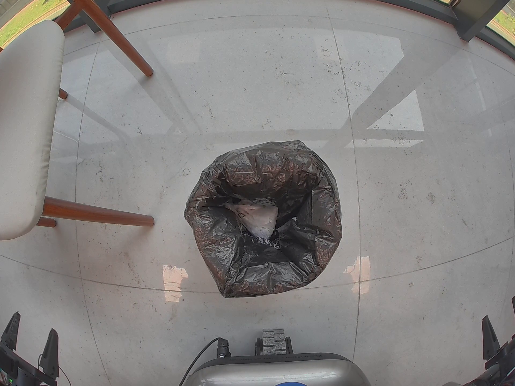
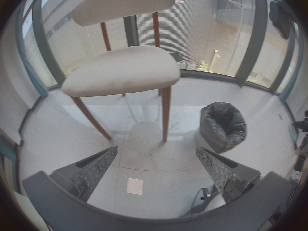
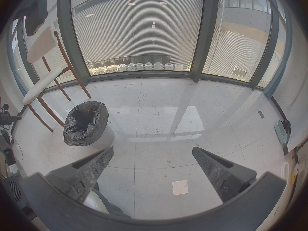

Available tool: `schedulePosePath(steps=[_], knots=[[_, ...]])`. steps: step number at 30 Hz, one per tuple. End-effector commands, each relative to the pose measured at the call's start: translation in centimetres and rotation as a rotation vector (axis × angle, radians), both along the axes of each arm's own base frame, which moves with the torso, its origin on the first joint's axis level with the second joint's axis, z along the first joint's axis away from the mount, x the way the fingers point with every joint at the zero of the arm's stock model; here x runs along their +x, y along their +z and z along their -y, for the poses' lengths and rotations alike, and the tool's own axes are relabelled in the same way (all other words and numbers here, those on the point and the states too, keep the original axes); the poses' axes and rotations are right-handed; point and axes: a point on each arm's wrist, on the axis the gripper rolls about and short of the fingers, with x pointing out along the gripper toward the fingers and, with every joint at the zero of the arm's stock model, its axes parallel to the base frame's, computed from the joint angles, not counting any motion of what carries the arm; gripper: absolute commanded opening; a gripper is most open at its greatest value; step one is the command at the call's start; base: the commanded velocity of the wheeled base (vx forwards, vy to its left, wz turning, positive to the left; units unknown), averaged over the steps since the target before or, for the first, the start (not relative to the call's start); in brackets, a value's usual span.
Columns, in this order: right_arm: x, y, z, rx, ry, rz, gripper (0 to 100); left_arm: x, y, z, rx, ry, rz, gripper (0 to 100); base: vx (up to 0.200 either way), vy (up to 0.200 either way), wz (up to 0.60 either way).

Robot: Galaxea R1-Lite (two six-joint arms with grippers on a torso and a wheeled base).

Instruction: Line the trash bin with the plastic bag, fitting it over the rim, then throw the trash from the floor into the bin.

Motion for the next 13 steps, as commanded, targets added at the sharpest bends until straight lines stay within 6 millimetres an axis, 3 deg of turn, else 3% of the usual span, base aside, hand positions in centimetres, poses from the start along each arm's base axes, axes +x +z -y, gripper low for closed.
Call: schedulePosePath(steps=[1, 4, 13], knots=[[0.03, -0.51, 0.0, -0.001, 0.001, -0.004, 100, -0.17, -0.74, 0.05, 0.031, 0.05, -0.003, 100, 0.0, 0.0, 0.0], [0.03, -0.51, -0.01, -0.001, 0.007, -0.004, 100, -0.17, -1.28, 0.3, 0.046, -0.068, -0.053, 100, 0.0, 0.0, 0.0], [0.02, -0.5, -0.04, -0.006, 0.014, -0.006, 100, -0.16, -1.22, 0.24, 0.025, -0.034, -0.047, 100, 0.0, 0.0, 0.0]])
